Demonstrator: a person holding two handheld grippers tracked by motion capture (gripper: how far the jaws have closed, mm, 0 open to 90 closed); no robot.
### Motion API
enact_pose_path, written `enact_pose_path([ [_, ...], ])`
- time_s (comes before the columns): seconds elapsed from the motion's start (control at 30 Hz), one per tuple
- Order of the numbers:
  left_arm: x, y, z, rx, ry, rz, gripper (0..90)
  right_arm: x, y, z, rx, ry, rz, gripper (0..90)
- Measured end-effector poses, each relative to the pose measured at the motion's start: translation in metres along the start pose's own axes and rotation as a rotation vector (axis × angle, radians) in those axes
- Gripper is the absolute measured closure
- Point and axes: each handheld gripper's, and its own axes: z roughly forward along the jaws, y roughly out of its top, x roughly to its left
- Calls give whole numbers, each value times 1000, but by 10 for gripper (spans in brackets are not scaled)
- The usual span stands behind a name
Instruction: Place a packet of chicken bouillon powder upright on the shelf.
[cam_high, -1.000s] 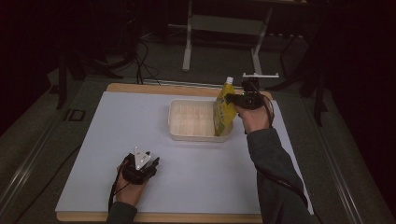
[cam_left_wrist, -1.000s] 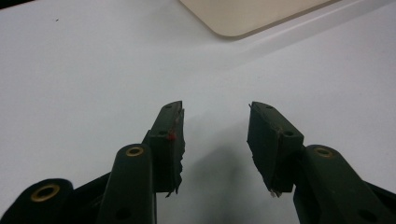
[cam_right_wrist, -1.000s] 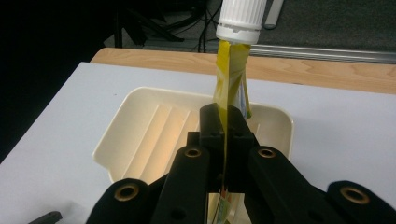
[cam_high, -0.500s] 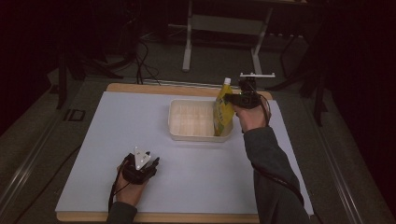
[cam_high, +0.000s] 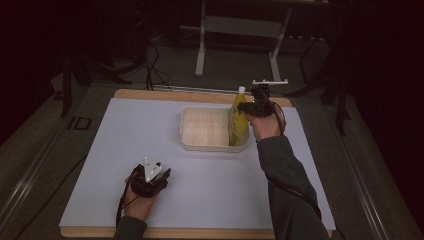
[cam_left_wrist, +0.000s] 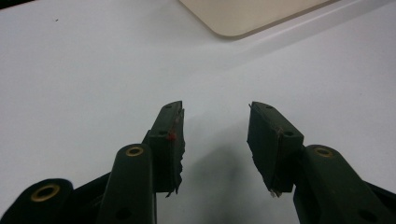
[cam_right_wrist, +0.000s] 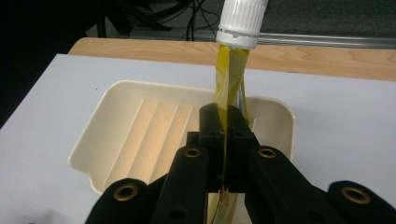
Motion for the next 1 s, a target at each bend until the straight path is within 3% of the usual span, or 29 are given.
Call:
enact_pose_path([
  [0.53,0,0,0,-2,0,1,555,6,-5,10,23,-13,-27,885],
  [0.8,0,0,0,-2,1,0,555,2,-8,9,-1,27,-26,690],
  [1.0,0,0,0,-3,2,0,555,1,-9,1,-25,64,-34,657],
])
